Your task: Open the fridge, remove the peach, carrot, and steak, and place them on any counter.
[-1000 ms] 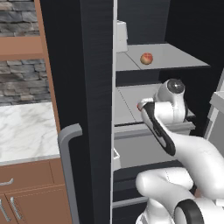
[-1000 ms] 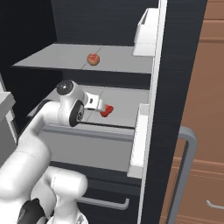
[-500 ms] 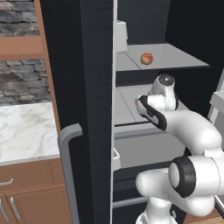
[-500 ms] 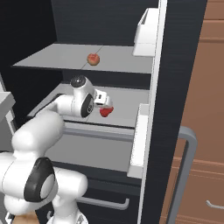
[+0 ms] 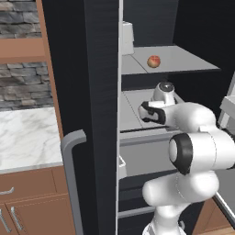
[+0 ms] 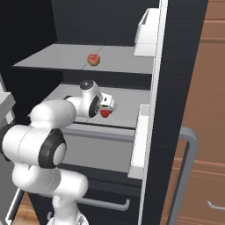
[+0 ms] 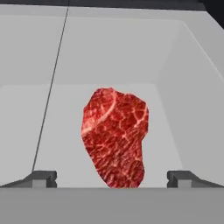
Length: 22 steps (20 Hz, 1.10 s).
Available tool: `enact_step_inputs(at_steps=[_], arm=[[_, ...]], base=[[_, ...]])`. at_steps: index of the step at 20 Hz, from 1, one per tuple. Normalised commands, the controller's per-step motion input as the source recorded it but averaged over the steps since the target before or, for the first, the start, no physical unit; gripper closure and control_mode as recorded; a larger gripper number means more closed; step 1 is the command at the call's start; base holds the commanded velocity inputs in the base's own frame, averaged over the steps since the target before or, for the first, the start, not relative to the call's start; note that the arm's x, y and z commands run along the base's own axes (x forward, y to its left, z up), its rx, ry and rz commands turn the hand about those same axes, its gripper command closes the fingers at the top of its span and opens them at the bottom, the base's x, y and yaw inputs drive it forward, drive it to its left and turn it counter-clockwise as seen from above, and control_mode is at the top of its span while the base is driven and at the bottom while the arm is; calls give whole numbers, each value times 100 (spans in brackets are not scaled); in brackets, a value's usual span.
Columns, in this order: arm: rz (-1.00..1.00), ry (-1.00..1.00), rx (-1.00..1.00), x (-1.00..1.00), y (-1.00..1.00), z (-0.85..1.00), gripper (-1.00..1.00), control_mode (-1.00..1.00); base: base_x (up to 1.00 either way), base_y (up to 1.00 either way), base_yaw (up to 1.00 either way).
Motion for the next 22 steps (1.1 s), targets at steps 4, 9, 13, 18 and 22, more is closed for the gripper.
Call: enact_step_inputs(at_steps=[4,9,13,18,22], arm=[[0,8,0,50,-4,-28,-100,-100],[0,9,0,49,-6,-30,-100,-100],[0,7,0,47,-11,-40,-100,-100],[0,4,0,31,-22,-61,-100,-100],[0,6,5,3,-24,-71,100,-100]], base=[[0,0,0],[0,0,0],[0,0,0],[0,0,0],[0,0,0]])
